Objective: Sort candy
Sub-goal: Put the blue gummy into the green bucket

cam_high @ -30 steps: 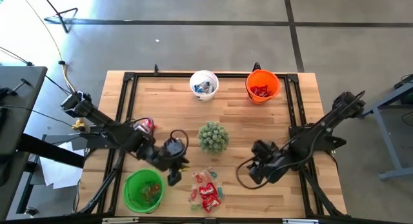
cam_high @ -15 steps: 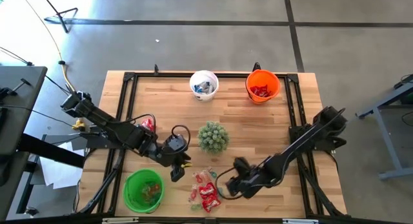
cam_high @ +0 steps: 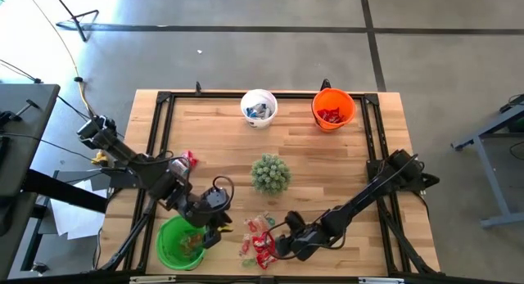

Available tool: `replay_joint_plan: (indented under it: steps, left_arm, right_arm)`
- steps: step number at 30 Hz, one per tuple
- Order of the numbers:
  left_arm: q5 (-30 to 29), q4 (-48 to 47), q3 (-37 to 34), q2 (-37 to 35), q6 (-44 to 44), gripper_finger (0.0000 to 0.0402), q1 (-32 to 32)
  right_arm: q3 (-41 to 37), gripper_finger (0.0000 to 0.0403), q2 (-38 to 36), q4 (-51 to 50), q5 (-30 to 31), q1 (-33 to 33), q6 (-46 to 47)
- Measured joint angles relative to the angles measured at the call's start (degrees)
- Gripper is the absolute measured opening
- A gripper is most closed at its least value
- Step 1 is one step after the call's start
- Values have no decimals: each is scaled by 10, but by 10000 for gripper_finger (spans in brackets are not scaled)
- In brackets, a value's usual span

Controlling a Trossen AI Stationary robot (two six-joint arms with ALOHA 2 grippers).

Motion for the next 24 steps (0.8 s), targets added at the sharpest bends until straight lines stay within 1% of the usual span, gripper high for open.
replay_joint_plan:
  steps: [4,9,15,18,21,24]
  left_arm:
    - [-3,0,0,0,0,117,-13]
    - [-15,0,0,0,0,117,-23]
    - [-15,0,0,0,1,117,-27]
    - [-15,0,0,0,17,117,-27]
    - [-16,0,0,0,31,117,-27]
    - [-16,0,0,0,37,117,-27]
  right_arm:
    - [0,197,0,-13,14,-1,2]
    - [0,197,0,-68,4,-3,18]
    - [0,197,0,-87,4,-4,29]
    - [1,193,0,-104,3,-4,37]
    - [1,172,0,-122,-3,-4,42]
    - [1,133,0,-128,-8,-4,42]
